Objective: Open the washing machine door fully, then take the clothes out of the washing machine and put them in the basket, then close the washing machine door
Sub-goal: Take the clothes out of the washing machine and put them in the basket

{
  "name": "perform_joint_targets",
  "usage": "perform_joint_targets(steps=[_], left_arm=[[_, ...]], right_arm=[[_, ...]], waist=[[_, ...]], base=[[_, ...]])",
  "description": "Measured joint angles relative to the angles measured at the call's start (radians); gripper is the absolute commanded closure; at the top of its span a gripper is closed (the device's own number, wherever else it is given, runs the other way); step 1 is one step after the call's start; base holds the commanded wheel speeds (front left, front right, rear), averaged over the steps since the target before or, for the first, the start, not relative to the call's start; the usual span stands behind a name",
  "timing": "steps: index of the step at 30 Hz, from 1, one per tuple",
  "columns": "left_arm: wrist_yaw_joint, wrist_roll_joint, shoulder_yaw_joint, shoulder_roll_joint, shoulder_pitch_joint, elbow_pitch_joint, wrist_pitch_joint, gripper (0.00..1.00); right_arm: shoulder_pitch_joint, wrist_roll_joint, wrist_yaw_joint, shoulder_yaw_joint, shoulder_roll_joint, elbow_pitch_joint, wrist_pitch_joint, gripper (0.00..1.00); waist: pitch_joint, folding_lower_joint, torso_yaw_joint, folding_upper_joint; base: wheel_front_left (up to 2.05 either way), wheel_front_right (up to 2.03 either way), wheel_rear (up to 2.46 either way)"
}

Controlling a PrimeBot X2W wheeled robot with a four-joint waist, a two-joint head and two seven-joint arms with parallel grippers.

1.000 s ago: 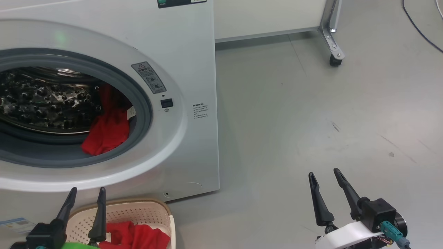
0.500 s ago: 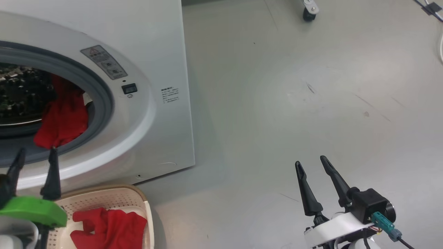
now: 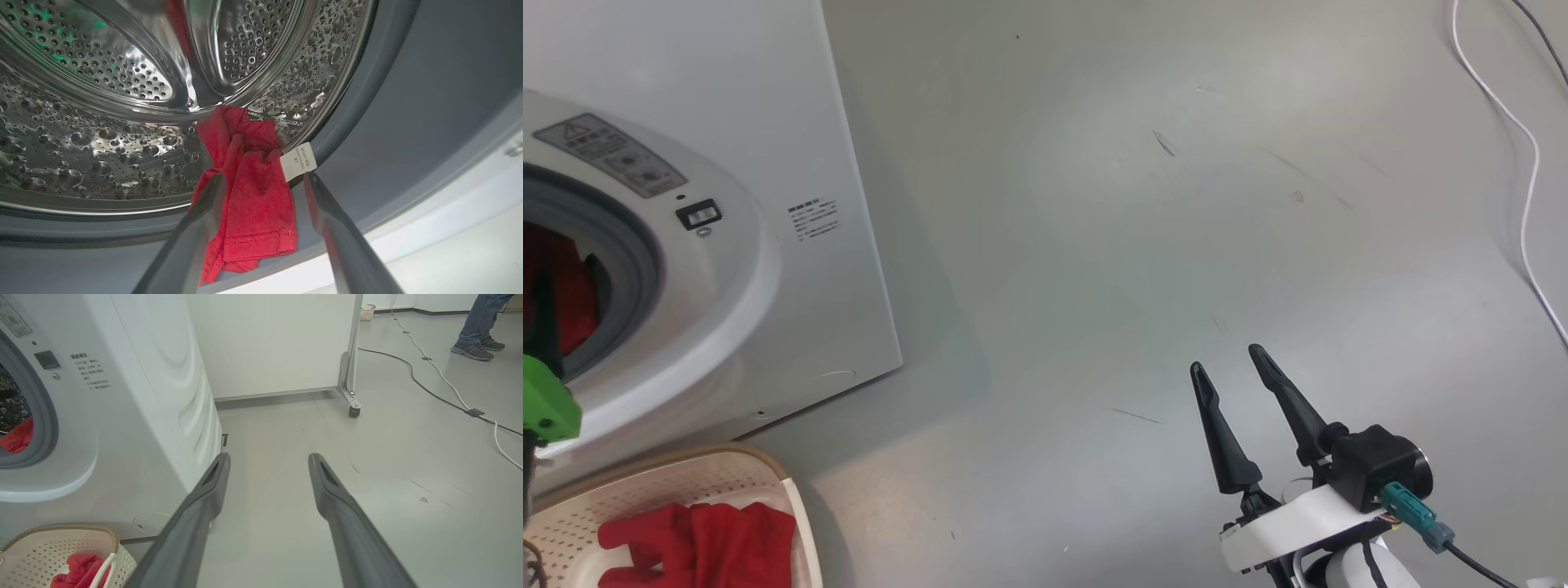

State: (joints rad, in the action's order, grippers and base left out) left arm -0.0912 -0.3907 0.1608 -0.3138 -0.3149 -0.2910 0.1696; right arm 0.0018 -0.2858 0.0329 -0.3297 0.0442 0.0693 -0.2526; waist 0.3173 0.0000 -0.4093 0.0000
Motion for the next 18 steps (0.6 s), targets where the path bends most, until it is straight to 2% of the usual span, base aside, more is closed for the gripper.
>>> perform_joint_targets(steps=[12, 18], left_arm=[[0.045, 0.015, 0.01, -0.1, -0.133, -0.132, 0.15, 0.0], [0.054, 0.019, -0.006, -0.106, -0.184, -0.193, 0.201, 0.0]], right_arm=[[-0.026, -0.007, -0.026, -0.022, -0.001, -0.028, 0.0, 0.0], [-0.035, -0.007, -0.036, -0.03, -0.002, -0.029, 0.0, 0.0]], waist=[[0.069, 0.0, -0.067, 0.0], [0.086, 0.0, -0.08, 0.0]], base=[[0.0, 0.0, 0.0], [0.0, 0.0, 0.0]])
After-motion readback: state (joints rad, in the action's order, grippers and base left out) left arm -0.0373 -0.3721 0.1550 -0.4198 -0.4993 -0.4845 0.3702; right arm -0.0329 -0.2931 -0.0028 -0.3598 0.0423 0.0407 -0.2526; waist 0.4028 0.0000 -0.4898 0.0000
